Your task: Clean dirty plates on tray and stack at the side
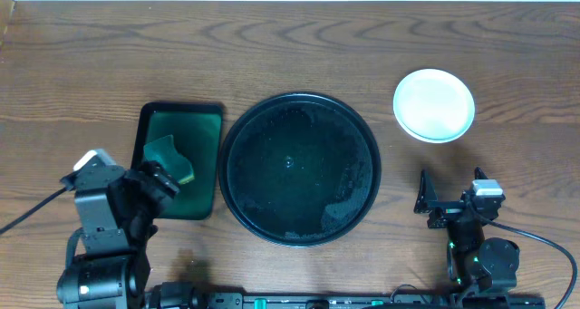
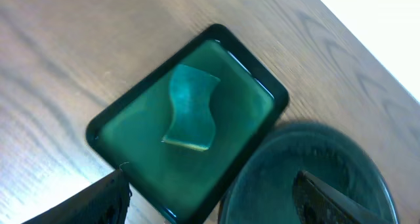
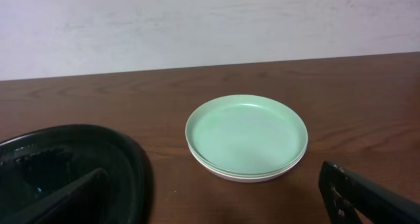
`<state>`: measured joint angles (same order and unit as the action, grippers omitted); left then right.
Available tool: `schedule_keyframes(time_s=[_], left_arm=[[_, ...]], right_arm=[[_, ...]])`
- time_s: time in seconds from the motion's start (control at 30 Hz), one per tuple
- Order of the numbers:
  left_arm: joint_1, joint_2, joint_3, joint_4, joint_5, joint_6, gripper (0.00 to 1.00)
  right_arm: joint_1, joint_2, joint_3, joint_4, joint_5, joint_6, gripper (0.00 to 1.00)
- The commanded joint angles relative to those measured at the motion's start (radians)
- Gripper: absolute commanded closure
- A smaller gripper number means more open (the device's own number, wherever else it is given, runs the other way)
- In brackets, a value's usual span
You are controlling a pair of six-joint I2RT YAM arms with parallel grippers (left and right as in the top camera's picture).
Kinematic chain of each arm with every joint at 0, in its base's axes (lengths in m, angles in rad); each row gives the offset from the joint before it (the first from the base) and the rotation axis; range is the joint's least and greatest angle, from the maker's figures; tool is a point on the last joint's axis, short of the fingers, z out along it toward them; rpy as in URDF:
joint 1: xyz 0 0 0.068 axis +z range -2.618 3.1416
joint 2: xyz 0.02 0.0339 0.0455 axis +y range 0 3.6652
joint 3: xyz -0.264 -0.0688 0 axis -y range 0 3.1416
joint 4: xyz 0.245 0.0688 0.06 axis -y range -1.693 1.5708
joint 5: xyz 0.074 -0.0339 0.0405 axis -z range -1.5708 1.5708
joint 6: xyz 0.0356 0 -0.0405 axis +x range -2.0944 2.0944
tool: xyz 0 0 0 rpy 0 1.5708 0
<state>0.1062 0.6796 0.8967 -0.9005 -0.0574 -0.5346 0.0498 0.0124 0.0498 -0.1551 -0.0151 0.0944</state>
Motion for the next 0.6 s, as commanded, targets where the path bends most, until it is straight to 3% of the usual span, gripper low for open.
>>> schedule_keyframes(time_s=[0.0,0.13,0.33,0.57], left_arm=[[-0.053,-0.006,-0.041,0.034,-0.002,0.191,0.20],[-0.057,-0.107,-0.142,0.139,0.030,0.294,0.20],[-0.057,-0.338,-0.363,0.340,0.227,0.558,0.20],[-0.057,-0.452,-0.570,0.551,0.249,0.591,0.20]], right_arm=[[0.005,-0.008,-0.010,0.005,-0.008,-0.014,0.01],[0.005,-0.008,-0.009,0.005,-0.008,-0.014,0.01],[0.005,-0.008,-0.009,0.005,-0.008,-0.014,0.01],[0.005,-0.008,-0.009,0.005,-0.008,-0.014,0.01]])
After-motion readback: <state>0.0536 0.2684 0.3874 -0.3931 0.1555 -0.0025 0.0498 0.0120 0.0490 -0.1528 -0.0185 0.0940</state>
